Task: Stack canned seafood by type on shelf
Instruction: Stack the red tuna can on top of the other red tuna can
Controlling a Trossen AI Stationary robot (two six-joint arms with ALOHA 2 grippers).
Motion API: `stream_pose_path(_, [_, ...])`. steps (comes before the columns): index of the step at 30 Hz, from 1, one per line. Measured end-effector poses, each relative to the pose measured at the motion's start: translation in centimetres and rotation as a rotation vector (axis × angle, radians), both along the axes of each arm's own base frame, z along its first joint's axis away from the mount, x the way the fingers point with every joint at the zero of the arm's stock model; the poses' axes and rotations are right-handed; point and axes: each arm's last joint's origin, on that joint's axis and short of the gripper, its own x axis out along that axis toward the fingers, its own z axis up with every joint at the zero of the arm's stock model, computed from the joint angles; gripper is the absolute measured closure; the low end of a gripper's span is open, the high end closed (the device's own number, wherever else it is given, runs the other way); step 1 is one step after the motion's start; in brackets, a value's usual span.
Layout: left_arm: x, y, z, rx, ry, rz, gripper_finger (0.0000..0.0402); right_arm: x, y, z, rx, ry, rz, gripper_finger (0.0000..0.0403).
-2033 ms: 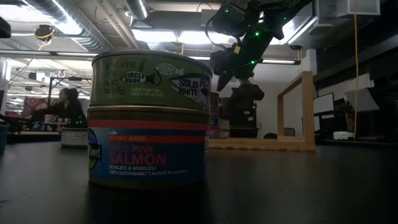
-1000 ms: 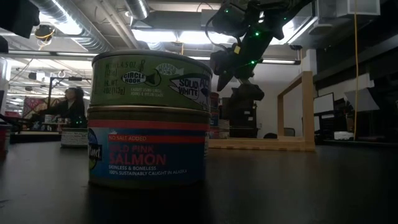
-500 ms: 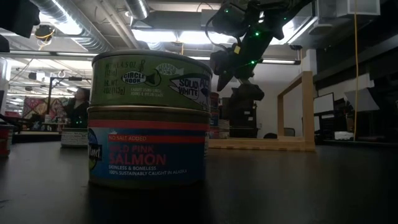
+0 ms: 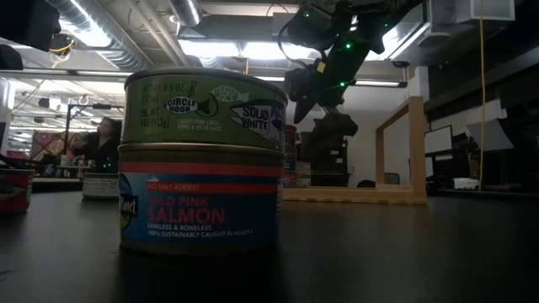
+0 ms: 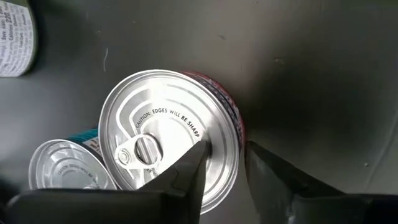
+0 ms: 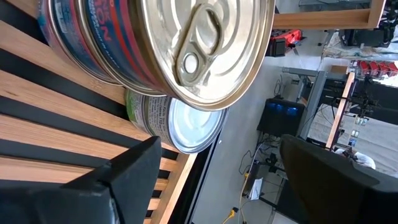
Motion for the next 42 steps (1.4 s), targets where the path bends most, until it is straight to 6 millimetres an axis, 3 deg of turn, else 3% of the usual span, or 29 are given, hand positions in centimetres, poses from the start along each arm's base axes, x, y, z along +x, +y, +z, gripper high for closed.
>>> stream_pose_path(10, [0.0, 0.1, 0.0, 0.018, -0.009, -0.012, 0.0397, -0.7, 0.3, 1.4, 0.073, -0.048, 0.039, 0.0077])
stream_pose_path(23, [0.3, 0.2, 0.2, 0.039, -0.029, -0.008, 0.04, -3.0, 0.8, 3.8, 0.113, -0.06, -0.013, 0.0077])
stream_pose_path(42, [4.4, 3.3, 1.1, 0.043, -0.082, 0.012, 0.0401, -4.9, 1.1, 6.8, 0.097, -0.135, -0.006, 0.0077])
